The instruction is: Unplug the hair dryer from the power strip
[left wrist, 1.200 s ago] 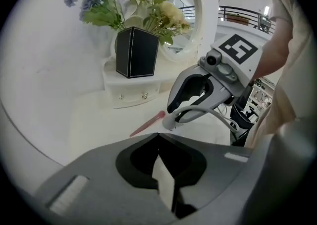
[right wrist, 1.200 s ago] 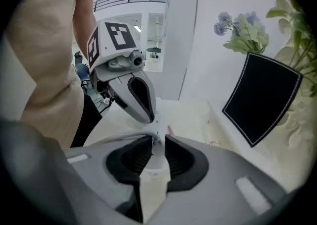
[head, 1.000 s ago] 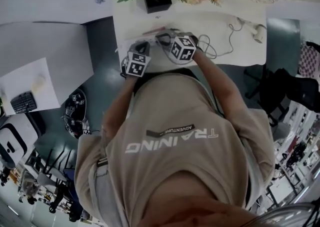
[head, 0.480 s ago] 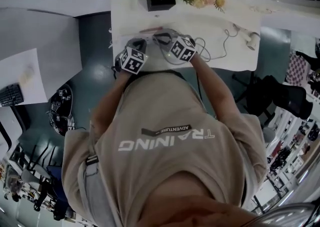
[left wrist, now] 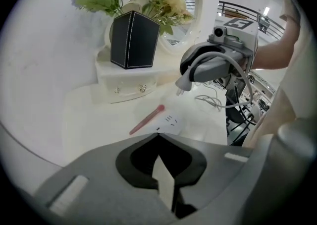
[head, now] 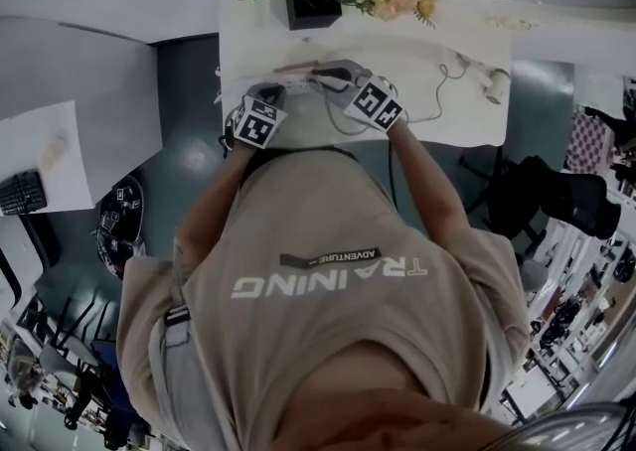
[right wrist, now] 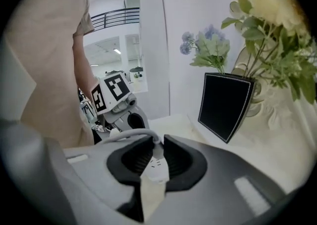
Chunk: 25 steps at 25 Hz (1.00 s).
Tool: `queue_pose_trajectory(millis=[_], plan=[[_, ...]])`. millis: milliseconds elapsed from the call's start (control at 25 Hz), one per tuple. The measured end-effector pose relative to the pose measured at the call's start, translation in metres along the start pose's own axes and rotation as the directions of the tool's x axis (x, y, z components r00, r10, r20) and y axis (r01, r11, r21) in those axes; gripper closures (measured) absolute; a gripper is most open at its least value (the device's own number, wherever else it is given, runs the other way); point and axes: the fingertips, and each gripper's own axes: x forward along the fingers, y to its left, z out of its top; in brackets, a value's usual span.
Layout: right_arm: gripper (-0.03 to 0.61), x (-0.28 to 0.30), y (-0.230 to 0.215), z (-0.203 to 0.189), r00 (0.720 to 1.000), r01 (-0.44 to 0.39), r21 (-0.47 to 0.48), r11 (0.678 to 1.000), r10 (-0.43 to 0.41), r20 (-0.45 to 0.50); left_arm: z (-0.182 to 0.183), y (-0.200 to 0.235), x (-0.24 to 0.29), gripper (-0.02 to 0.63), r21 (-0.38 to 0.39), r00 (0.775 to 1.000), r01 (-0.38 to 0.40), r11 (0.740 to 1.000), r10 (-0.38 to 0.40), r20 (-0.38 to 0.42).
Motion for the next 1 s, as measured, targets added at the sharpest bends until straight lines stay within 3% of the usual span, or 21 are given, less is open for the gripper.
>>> queue_pose_trajectory(millis=[240, 520, 800, 1000], plan=[[0.508, -0.03, 0.017, 0.02, 0.999, -0.029, 0.001, 1.0, 0.029, 0.032, 0.031, -0.007, -0.036, 0.607, -0.034, 0.985, -0.006, 0.999, 0.012, 0.174], [0.506, -0.05, 0.015, 0.029, 0.997, -0.008, 0.03, 1.0, 0.006, 0.08, 0.077, 0.001, -0.102, 0.607, -0.007, 0.93, -0.036, 0.999, 0.037, 0.367], [0.506, -0.058, 0.006, 0.031, 0.991, 0.028, 0.082, 0.996, -0.039, 0.131, 0.098, 0.01, -0.137, 0.607, -0.031, 0.876, -0.105, 0.994, 0.107, 0.47], [0.506, -0.06, 0.001, 0.033, 0.988, 0.036, 0.085, 0.996, -0.048, 0.144, 0.104, 0.0, -0.135, 0.607, 0.001, 0.881, -0.092, 0.996, 0.081, 0.465]])
